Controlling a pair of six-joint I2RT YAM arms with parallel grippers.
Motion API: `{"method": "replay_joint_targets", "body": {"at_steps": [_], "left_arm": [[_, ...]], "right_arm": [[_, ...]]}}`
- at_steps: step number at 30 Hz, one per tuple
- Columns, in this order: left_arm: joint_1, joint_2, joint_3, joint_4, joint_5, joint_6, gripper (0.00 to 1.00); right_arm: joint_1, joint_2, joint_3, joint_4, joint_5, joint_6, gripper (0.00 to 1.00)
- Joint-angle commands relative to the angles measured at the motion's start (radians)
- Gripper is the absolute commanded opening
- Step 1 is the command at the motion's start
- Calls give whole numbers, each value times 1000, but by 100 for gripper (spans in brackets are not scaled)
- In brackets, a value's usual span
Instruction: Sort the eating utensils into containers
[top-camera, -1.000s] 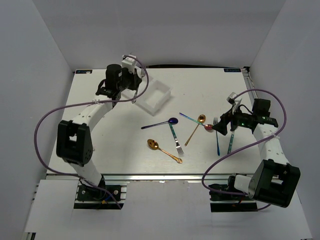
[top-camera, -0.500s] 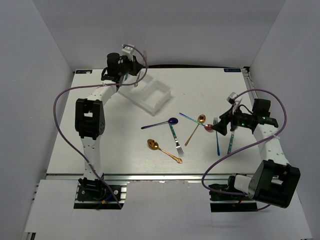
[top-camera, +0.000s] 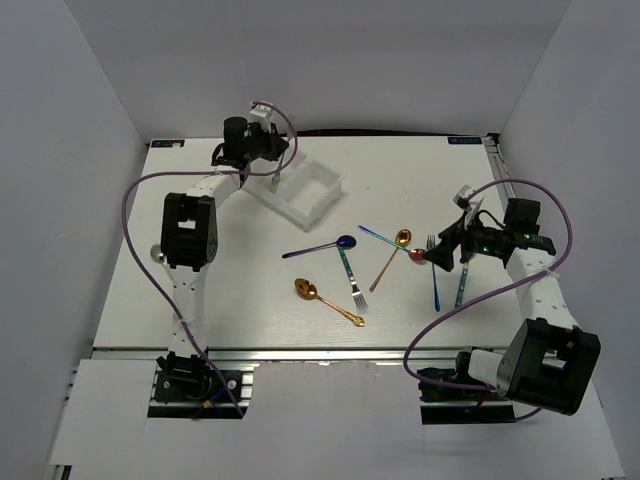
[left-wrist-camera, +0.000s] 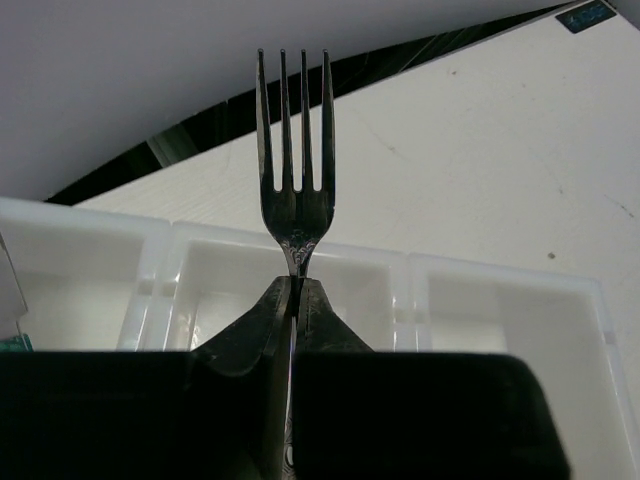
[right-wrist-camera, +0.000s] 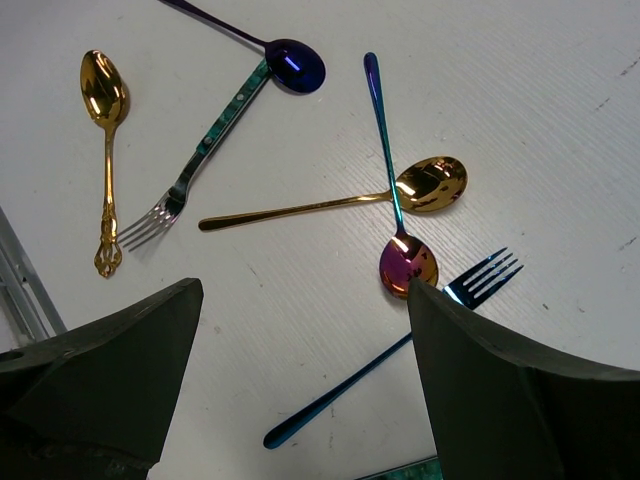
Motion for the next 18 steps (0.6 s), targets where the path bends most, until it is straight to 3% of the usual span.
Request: {"method": "replay_joint_targets", "body": {"at_steps": [1, 2, 3, 6, 9, 15, 18], "left_arm": [[0, -31, -8, 15, -24, -30, 7], [0, -34, -14, 15, -27, -38, 12], [0, -46, -31, 15, -33, -44, 28], [0, -75, -83, 20, -68, -67, 58], [0, -135, -119, 12, -94, -72, 75], [0, -275, -154, -57, -80, -86, 82], [2, -408, -246, -68, -125, -144, 98]], "right_arm": [[-4, -4, -25, 17, -1, 12, 89], [-4, -5, -25, 20, 2, 15, 90], [-4, -7, -25, 22, 4, 16, 89], [-4, -5, -26, 26, 7, 21, 89], [-4, -10, -31, 34, -3, 30, 89], [-6, -56, -46, 63, 33, 47, 90], [3, -77, -36, 88, 111, 79, 89]]}}
